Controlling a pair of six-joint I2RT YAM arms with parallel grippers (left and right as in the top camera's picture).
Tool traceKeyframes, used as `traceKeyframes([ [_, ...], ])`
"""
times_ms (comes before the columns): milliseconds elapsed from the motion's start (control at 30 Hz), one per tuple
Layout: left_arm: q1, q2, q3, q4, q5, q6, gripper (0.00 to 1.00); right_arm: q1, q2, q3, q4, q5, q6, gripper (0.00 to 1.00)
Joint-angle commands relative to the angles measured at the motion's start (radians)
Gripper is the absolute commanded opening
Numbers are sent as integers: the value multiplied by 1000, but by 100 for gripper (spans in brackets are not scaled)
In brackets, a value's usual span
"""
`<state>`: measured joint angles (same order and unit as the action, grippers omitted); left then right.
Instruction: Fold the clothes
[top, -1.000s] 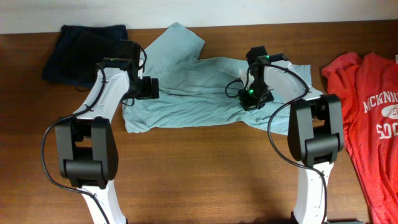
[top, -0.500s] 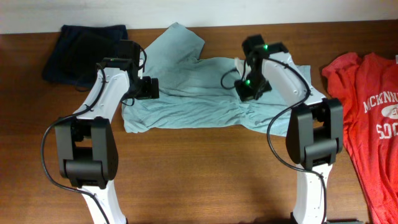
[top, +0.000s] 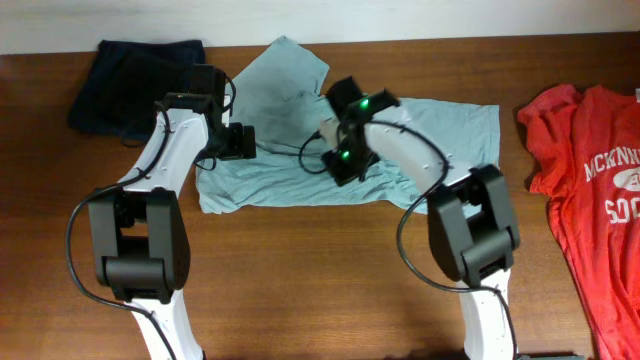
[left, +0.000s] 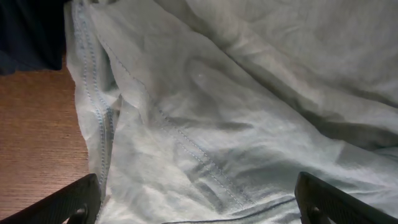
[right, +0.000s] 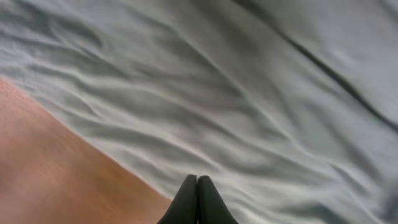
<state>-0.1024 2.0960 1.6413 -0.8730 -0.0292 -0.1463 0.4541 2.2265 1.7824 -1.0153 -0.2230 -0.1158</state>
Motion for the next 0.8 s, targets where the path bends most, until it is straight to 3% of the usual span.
traceKeyframes([
  [0,7,-24,14,1,8,6,99,17,-8,-64,71,13,8,4],
  [267,7,-24,14,1,8,6,99,22,-7,-89,101,20,82,4],
  [500,7,-24,14,1,8,6,99,56,38,-90,173,24,307,4],
  [767,7,-24,14,1,8,6,99,132,71,-90,186,23,368,4],
])
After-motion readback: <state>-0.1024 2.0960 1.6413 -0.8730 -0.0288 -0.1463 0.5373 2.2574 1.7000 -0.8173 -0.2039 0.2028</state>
